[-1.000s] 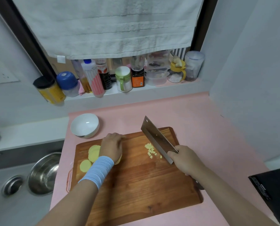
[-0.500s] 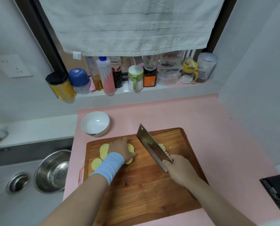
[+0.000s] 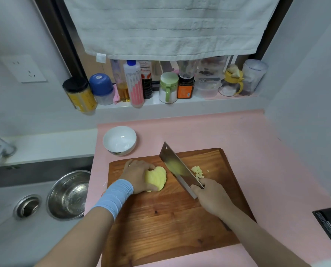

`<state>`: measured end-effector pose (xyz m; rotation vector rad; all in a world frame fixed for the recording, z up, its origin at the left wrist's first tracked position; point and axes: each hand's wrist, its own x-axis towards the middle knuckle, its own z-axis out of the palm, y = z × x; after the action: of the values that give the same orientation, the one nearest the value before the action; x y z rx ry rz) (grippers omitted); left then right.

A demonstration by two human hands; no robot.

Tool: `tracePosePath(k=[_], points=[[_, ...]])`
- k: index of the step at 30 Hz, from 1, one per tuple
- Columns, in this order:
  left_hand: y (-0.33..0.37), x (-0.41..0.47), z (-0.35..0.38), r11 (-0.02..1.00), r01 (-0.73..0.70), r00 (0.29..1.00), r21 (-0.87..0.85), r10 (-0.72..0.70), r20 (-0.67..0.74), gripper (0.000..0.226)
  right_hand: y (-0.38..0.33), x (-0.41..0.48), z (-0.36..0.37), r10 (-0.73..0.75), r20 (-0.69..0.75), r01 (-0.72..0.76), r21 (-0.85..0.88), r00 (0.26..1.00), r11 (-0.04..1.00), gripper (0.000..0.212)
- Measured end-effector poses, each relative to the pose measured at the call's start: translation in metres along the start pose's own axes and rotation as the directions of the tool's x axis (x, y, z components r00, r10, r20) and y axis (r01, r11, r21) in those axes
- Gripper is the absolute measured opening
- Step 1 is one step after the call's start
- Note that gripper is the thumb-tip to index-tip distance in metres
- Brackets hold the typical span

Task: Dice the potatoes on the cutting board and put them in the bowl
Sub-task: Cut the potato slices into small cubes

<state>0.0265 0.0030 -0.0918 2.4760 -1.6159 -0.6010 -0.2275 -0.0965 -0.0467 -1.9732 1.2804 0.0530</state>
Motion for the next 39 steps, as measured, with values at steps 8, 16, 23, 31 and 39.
tracePosePath(k=[8,16,23,31,39], points=[[-0.009,-0.006,0.011,0.958,-0.027,0.997,-0.286,0.005,-0.078,0.065,-0.006,0.0,0.005,-0.009,-0.003,0.009,-0.019,1.0,1.0,0.028],[-0.015,0.0,0.01,0.906,-0.027,0.983,-0.422,-0.052,-0.174,0.032,-0.006,0.0,0.001,0.006,-0.007,-0.007,-0.023,1.0,1.0,0.025],[-0.015,-0.001,-0.021,0.728,-0.033,0.967,-0.685,-0.15,-0.206,0.021,-0.007,0.0,0.002,0.015,-0.015,-0.015,0.0,1.0,1.0,0.022],[0.065,-0.018,0.053,0.853,-0.451,0.855,-0.262,0.328,-0.402,0.02,0.004,-0.018,-0.005,0.032,-0.089,-0.03,0.015,0.996,0.999,0.022],[0.071,-0.034,0.11,0.809,-0.559,0.819,-0.182,0.504,-0.274,0.033,0.045,-0.043,-0.008,0.077,-0.079,-0.078,-0.001,0.994,0.997,0.029]])
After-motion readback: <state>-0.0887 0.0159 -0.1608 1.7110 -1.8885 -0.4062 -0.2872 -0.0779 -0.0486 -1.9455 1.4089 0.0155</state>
